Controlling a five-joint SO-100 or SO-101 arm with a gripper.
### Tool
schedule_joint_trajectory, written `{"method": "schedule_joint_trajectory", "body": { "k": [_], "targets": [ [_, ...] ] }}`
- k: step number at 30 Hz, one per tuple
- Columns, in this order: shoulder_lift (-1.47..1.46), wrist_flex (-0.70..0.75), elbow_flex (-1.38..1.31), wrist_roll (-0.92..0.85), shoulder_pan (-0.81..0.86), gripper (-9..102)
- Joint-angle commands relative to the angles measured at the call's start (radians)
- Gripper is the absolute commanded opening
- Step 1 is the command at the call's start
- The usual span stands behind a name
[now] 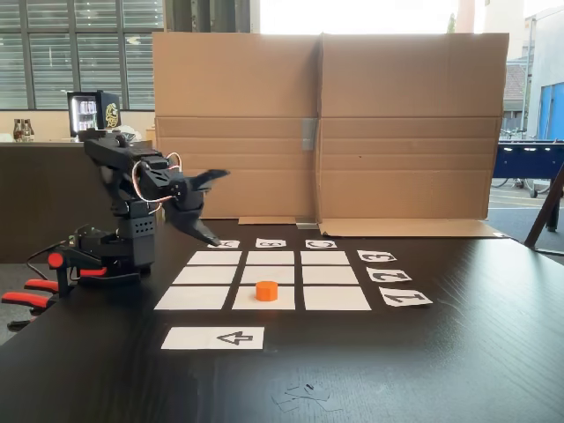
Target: Pick up the round, orange token and place it in the grid on square B1.
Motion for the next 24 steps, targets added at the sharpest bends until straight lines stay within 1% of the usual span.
{"method": "schedule_joint_trajectory", "body": {
  "k": [1, 3, 4, 9, 12, 19, 24],
  "targets": [
    [0.199, -0.043, 0.083, 0.126, 0.138, 27],
    [0.314, -0.037, 0.13, 0.126, 0.212, 3],
    [0.364, -0.021, 0.15, 0.126, 0.253, -1],
    [0.505, 0.124, 0.196, 0.114, 0.436, -1],
    [0.581, 0.216, 0.224, 0.067, 0.541, -1],
    [0.618, 0.403, 0.199, -0.014, 0.758, -1],
    [0.62, 0.426, 0.256, -0.075, 0.842, -1]
  ]
}}
